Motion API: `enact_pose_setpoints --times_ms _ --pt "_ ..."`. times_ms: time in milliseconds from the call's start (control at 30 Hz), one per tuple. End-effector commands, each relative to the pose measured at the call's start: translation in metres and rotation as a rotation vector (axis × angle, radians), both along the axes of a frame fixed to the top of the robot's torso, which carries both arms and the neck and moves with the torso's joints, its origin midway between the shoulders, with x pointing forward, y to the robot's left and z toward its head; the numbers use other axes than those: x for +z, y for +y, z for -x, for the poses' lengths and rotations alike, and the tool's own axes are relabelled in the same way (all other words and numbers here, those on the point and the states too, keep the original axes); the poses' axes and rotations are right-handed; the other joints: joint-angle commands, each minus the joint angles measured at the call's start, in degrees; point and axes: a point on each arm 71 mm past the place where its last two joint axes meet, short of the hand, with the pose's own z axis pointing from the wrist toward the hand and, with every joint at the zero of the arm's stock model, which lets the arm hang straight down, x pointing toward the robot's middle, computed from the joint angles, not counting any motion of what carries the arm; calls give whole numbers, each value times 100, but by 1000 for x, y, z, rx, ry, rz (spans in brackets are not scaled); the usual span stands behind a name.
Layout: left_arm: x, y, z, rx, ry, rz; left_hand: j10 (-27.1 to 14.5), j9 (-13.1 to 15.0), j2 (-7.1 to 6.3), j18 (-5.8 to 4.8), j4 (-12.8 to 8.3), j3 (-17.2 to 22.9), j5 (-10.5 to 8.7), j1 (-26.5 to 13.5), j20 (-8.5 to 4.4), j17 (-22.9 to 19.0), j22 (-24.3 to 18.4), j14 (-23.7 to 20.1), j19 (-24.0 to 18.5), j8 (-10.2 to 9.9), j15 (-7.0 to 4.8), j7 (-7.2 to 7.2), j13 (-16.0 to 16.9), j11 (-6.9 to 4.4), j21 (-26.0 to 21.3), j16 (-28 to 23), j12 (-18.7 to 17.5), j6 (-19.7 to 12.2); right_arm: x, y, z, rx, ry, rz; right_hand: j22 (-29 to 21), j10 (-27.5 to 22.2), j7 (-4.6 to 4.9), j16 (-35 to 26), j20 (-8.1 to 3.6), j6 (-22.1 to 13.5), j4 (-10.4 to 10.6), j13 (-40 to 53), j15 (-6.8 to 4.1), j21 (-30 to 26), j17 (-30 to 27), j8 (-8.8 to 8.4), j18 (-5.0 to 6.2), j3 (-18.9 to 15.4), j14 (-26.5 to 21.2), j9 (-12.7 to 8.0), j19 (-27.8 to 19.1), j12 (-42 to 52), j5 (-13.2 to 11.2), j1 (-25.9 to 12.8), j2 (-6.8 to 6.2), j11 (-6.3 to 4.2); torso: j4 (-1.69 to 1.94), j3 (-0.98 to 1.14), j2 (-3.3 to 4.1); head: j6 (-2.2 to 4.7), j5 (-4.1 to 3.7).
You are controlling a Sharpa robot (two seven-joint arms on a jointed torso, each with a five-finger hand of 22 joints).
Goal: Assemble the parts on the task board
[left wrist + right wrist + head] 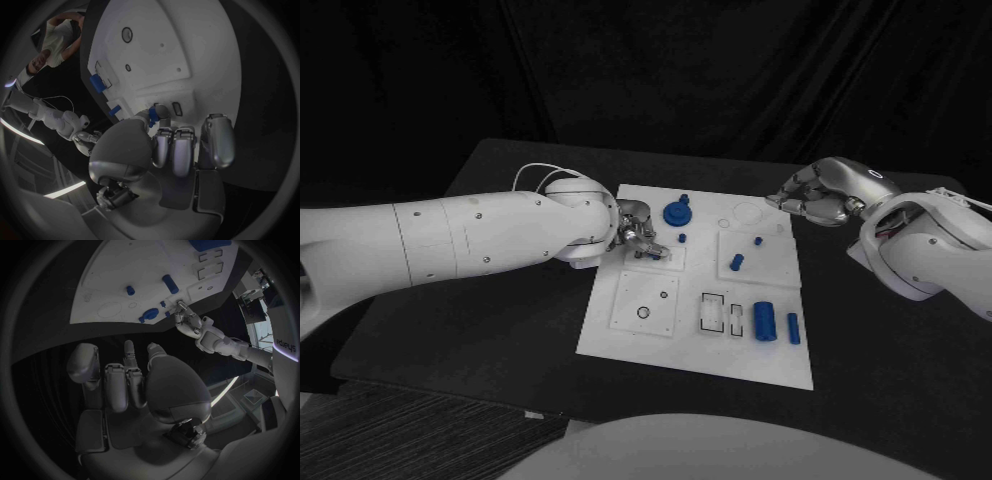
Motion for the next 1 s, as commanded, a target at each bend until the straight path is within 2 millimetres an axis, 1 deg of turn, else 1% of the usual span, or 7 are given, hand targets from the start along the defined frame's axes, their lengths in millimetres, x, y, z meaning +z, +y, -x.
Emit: enact_pose_setpoints --times_ms 33,167,300,500,600,700,1000 --pt "-1 -2 1 -13 10 4 501 217 -3 23 -23 -16 -229 -24 -42 1453 1096 571 41 91 -109 -8 1271 -73 -5 25 14 38 -1 -1 0 -13 6 5 777 587 -5 -94 -4 -49 12 1520 -8 -124 789 83 67 -226 400 76 -39 95 115 92 15 -2 1 2 3 -1 -4" --pt "-1 -3 1 -16 9 6 500 207 6 23 29 -37 -347 -59 -42 1445 1096 568 40 34 -107 -3 1270 -68 -8 21 12 9 -1 -1 0 -13 6 6 777 587 -5 -94 -4 -49 12 1520 -8 -124 789 83 67 -226 400 76 -39 95 115 92 15 -2 0 2 0 -1 -1" --pt "-1 -4 1 -17 7 8 499 196 17 23 120 -111 -608 -178 -37 1444 1096 568 41 -11 -101 5 1268 -61 -8 20 10 0 -1 -1 0 -13 6 6 777 587 -5 -94 -4 -49 12 1520 -8 -124 789 83 67 -226 400 76 -39 95 115 92 15 -2 0 2 1 -1 0" --pt "-1 -4 0 -14 3 11 499 135 128 22 144 -434 -1286 -771 -20 1436 1095 565 41 -159 -89 29 1266 -39 -15 15 8 -34 -1 -1 0 -13 7 6 777 587 -5 -94 -4 -49 12 1520 -8 -124 789 83 67 -226 400 76 -39 95 115 92 15 -2 -2 1 3 -1 0" --pt "-1 -4 0 -13 1 11 493 112 150 24 156 -576 -1454 -997 -14 1425 1094 560 39 -204 -81 41 1257 -30 -21 9 -2 -43 -1 -1 0 -13 7 6 777 587 -5 -94 -4 -49 12 1520 -8 -124 789 83 67 -226 400 76 -39 95 115 92 15 -2 -2 0 2 -1 -4" --pt "0 -4 0 -12 0 12 493 82 187 24 168 -851 -1487 -1356 -7 1424 1095 560 38 -266 -68 55 1259 -19 -22 8 0 -39 -1 -1 0 -14 7 6 777 587 -5 -94 -4 -49 12 1520 -8 -124 789 83 67 -226 400 76 -39 95 115 92 15 -2 -2 0 3 -1 -5" --pt "-1 -3 0 -9 1 9 494 75 190 25 159 -958 -1497 -1441 -7 1427 1094 561 38 -286 -68 56 1260 -19 -23 10 1 -34 -1 -1 0 -14 8 7 779 587 -5 -96 -4 -50 13 1520 -8 -129 788 82 67 -237 400 81 -35 95 117 100 21 -2 -2 2 4 -1 -5"
